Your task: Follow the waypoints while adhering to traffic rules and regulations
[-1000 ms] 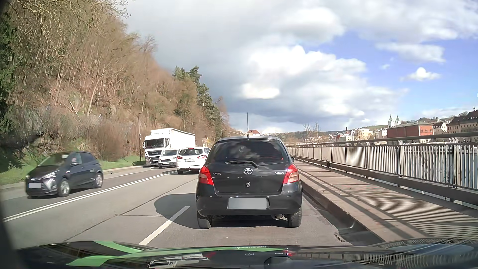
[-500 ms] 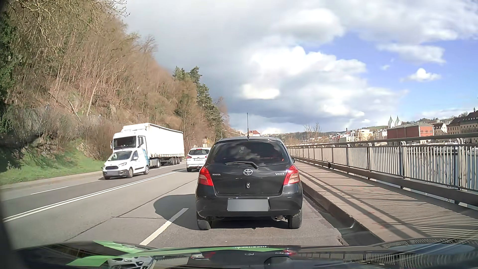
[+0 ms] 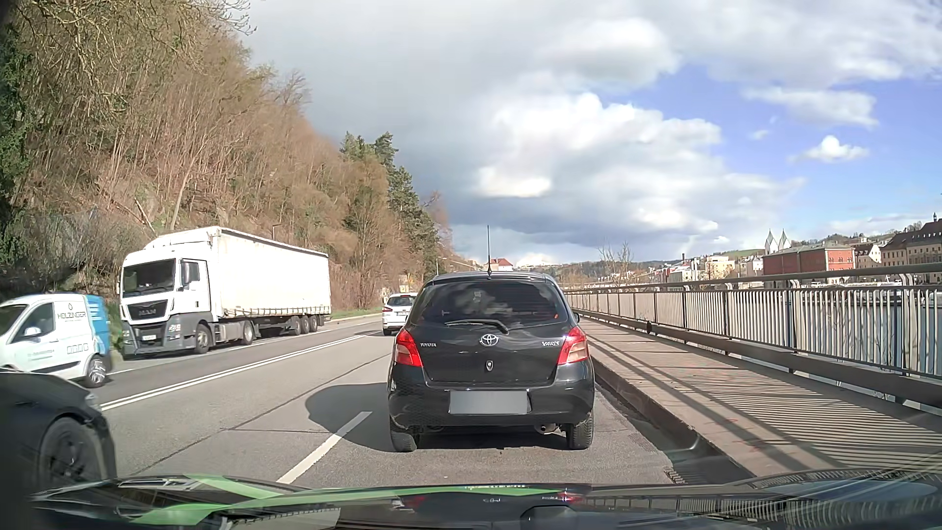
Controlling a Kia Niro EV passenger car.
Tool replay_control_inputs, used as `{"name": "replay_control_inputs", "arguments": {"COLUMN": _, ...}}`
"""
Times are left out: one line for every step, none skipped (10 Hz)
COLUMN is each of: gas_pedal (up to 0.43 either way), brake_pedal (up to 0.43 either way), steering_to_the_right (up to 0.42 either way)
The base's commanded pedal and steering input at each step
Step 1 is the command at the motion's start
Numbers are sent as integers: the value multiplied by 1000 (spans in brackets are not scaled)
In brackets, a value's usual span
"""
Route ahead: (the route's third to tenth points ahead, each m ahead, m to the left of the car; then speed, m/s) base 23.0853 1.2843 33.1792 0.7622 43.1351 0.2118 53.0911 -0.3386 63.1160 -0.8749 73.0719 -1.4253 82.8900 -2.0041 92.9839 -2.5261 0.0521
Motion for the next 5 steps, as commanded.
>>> {"name": "replay_control_inputs", "arguments": {"gas_pedal": 0, "brake_pedal": 152, "steering_to_the_right": -9}}
{"name": "replay_control_inputs", "arguments": {"gas_pedal": 0, "brake_pedal": 146, "steering_to_the_right": -9}}
{"name": "replay_control_inputs", "arguments": {"gas_pedal": 0, "brake_pedal": 98, "steering_to_the_right": -9}}
{"name": "replay_control_inputs", "arguments": {"gas_pedal": 0, "brake_pedal": 55, "steering_to_the_right": -9}}
{"name": "replay_control_inputs", "arguments": {"gas_pedal": 0, "brake_pedal": 0, "steering_to_the_right": -9}}
